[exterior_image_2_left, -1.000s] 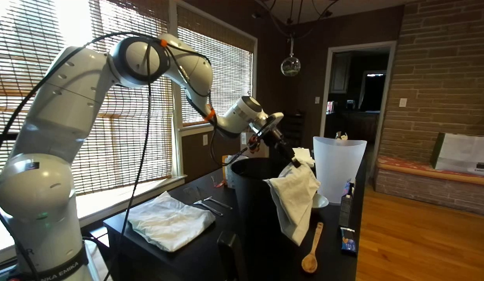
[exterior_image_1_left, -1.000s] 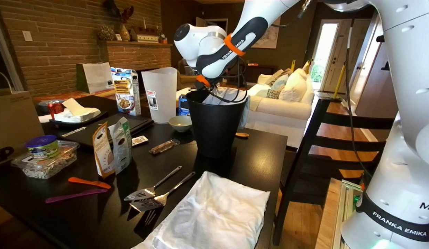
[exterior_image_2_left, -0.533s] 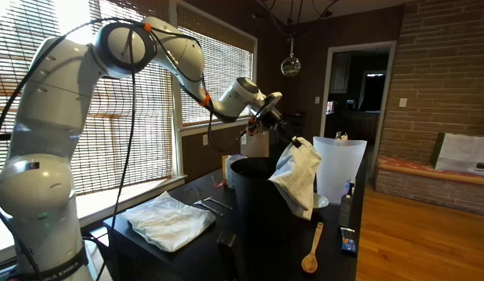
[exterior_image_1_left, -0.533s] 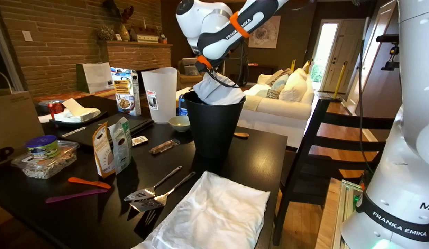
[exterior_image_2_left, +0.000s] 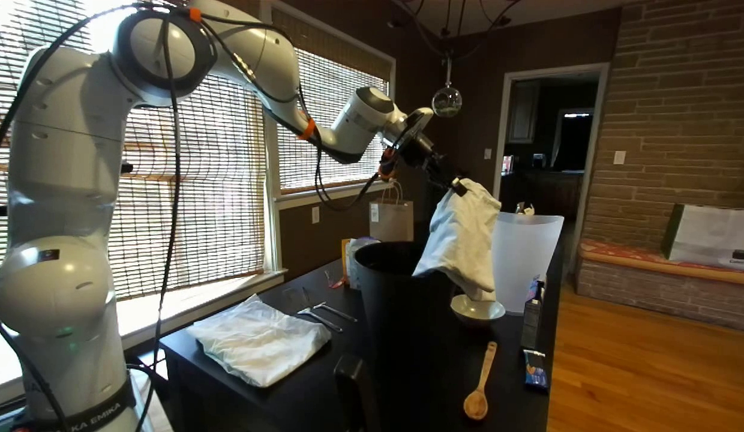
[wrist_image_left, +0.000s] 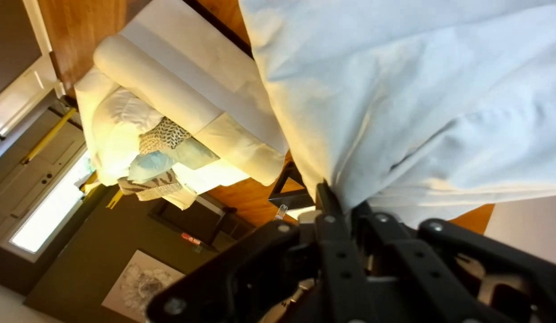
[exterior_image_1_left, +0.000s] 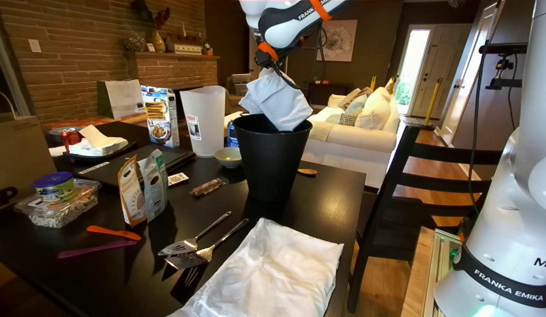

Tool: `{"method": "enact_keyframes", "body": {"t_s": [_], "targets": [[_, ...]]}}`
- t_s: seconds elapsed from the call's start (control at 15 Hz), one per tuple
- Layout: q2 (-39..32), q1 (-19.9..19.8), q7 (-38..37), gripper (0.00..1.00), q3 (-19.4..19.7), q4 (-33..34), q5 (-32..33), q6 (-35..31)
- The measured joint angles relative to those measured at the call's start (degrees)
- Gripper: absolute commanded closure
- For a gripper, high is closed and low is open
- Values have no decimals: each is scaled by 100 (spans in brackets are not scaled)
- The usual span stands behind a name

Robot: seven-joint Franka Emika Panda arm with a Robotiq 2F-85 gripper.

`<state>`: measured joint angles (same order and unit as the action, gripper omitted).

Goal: Remove the white cloth from the bin and put it on the table.

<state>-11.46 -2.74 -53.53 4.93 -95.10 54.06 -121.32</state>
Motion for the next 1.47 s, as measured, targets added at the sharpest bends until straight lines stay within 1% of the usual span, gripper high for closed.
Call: {"method": "enact_keyframes", "body": {"t_s": [0.27,0.53,0.8,1.0,1.47], "targets": [[406,-136,436,98,80,-4,-176,-155],[823,-270,1160,98,170,-74,-605,-201],[1202,-397,1857,98,274,-326,-1007,-146],[1515,-496,2490,98,361,-635,-1407,50],[2311,-648,3728,98,489,-1765,-2503,578]]}}
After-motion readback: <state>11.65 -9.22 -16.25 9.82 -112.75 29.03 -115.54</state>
